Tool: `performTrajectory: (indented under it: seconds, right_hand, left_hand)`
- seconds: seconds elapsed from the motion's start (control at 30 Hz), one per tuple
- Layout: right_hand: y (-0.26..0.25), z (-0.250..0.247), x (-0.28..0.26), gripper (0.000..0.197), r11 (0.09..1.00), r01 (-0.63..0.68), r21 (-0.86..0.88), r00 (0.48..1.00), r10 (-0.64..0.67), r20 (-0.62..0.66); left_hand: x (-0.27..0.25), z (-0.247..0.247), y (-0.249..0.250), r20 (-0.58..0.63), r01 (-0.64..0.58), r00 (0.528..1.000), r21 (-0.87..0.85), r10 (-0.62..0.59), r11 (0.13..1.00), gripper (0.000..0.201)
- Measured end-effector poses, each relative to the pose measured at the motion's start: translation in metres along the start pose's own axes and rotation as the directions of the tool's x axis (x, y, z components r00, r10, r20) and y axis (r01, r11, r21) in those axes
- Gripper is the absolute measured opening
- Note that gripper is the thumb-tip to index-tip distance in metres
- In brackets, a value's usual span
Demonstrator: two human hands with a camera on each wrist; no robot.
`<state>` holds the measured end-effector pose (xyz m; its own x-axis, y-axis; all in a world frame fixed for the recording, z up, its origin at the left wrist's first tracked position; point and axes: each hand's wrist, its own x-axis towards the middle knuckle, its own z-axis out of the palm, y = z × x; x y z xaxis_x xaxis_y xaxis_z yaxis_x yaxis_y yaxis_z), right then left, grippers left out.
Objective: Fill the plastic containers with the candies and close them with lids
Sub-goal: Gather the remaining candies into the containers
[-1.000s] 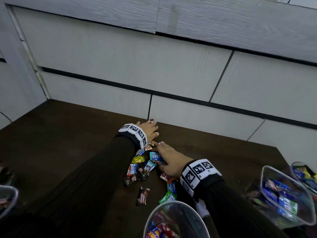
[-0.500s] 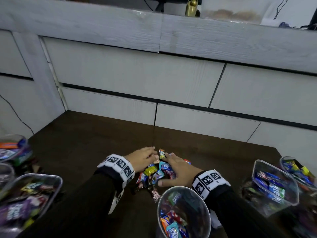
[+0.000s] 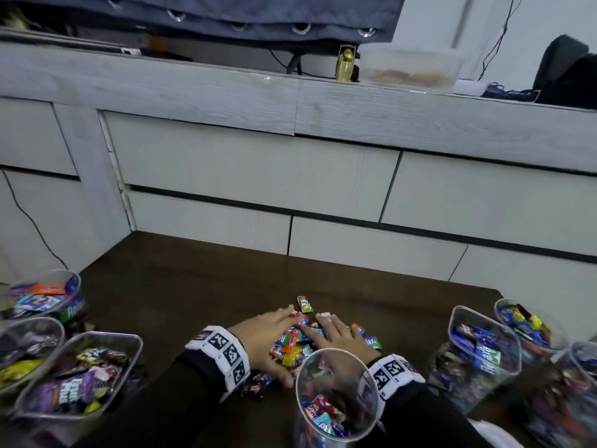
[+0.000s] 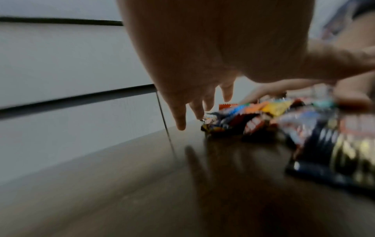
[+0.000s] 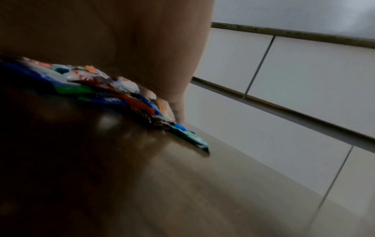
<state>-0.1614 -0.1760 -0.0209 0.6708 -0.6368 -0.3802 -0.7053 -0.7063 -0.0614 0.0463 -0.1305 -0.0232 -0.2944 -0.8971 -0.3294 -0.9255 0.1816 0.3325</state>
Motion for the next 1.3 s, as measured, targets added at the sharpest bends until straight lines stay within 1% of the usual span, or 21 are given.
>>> performTrajectory:
  seconds: [0.03, 0.1, 0.17, 0.23, 0.33, 0.4, 0.43, 0.5, 0.57, 0.63, 0.73, 0.83, 0.9, 0.97, 1.07, 1.13, 1.23, 1.3]
  right_hand:
    - [-0.001, 0.001, 0.0, 0.084, 0.999, 0.012, -0.038, 1.0, -0.013, -0.023]
    - [-0.001, 0.003, 0.0, 0.079, 0.994, 0.034, -0.099, 0.997, -0.04, -0.065]
    - [-0.001, 0.006, 0.001, 0.069, 0.992, 0.05, -0.117, 0.993, -0.062, -0.097]
    - [0.0, 0.005, 0.003, 0.059, 0.993, 0.062, -0.097, 0.992, -0.072, -0.108]
    - [0.002, 0.0, 0.003, 0.059, 0.993, 0.086, -0.083, 0.994, -0.091, -0.065]
    - [0.001, -0.002, 0.003, 0.055, 0.99, 0.096, -0.104, 0.992, -0.103, -0.071]
    - [0.0, -0.003, 0.004, 0.053, 0.994, 0.079, -0.076, 0.993, -0.084, -0.077]
    - [0.001, -0.006, 0.003, 0.048, 0.999, 0.016, 0.051, 0.994, -0.01, -0.113]
    - [0.006, -0.01, 0.001, 0.04, 0.984, -0.03, 0.176, 0.981, 0.063, -0.183]
    - [0.012, -0.014, -0.006, 0.034, 0.951, -0.062, 0.303, 0.96, 0.14, -0.243]
    - [0.014, -0.02, -0.016, 0.034, 0.886, -0.071, 0.458, 0.938, 0.215, -0.271]
    - [0.012, -0.022, -0.024, 0.037, 0.875, -0.058, 0.48, 0.948, 0.199, -0.248]
    - [0.012, -0.021, -0.029, 0.033, 0.889, -0.043, 0.456, 0.952, 0.175, -0.25]
    - [0.013, -0.018, -0.034, 0.028, 0.891, -0.039, 0.452, 0.942, 0.184, -0.28]
    - [0.015, -0.019, -0.042, 0.022, 0.881, -0.05, 0.47, 0.915, 0.23, -0.333]
    - [0.016, -0.025, -0.047, 0.019, 0.864, -0.029, 0.503, 0.883, 0.258, -0.392]
    - [0.015, -0.043, -0.06, 0.017, 0.862, 0.038, 0.505, 0.817, 0.264, -0.513]
    - [0.01, -0.059, -0.072, 0.016, 0.871, 0.1, 0.482, 0.765, 0.242, -0.596]
  left_hand:
    - [-0.001, 0.002, 0.0, 0.027, -0.007, 1.0, 0.105, 0.004, 0.994, 0.11]
    - [-0.001, 0.008, 0.001, 0.019, 0.006, 1.0, 0.257, -0.012, 0.966, 0.097]
    - [-0.001, 0.016, 0.005, -0.058, 0.061, 0.997, 0.34, -0.044, 0.938, 0.078]
    - [0.0, 0.023, 0.008, -0.142, 0.12, 0.987, 0.343, -0.075, 0.932, 0.067]
    - [0.003, 0.025, 0.014, -0.202, 0.161, 0.974, 0.295, -0.103, 0.942, 0.059]
    - [0.006, 0.022, 0.019, -0.199, 0.191, 0.97, 0.251, -0.142, 0.949, 0.054]
    - [0.007, 0.02, 0.021, -0.188, 0.209, 0.968, 0.22, -0.168, 0.953, 0.05]
    - [0.008, 0.015, 0.024, -0.166, 0.239, 0.963, 0.162, -0.212, 0.957, 0.045]
    - [0.007, 0.01, 0.022, -0.157, 0.259, 0.958, 0.121, -0.239, 0.958, 0.047]
    - [0.005, 0.005, 0.018, -0.155, 0.269, 0.955, 0.081, -0.254, 0.96, 0.05]
    - [0.001, 0.001, 0.013, -0.208, 0.276, 0.937, -0.05, -0.28, 0.96, 0.043]
    - [-0.003, -0.001, 0.015, -0.247, 0.285, 0.912, -0.193, -0.328, 0.939, 0.037]
    - [-0.006, -0.004, 0.017, -0.272, 0.283, 0.899, -0.235, -0.342, 0.93, 0.036]
    - [-0.01, -0.007, 0.019, -0.312, 0.265, 0.884, -0.28, -0.349, 0.922, 0.034]
    - [-0.017, -0.013, 0.024, -0.378, 0.216, 0.856, -0.358, -0.352, 0.909, 0.028]
    - [-0.021, -0.017, 0.028, -0.412, 0.19, 0.842, -0.381, -0.35, 0.905, 0.027]
    - [-0.027, -0.02, 0.035, -0.416, 0.186, 0.838, -0.389, -0.352, 0.902, 0.028]
    - [-0.031, -0.019, 0.038, -0.402, 0.198, 0.842, -0.393, -0.361, 0.898, 0.028]
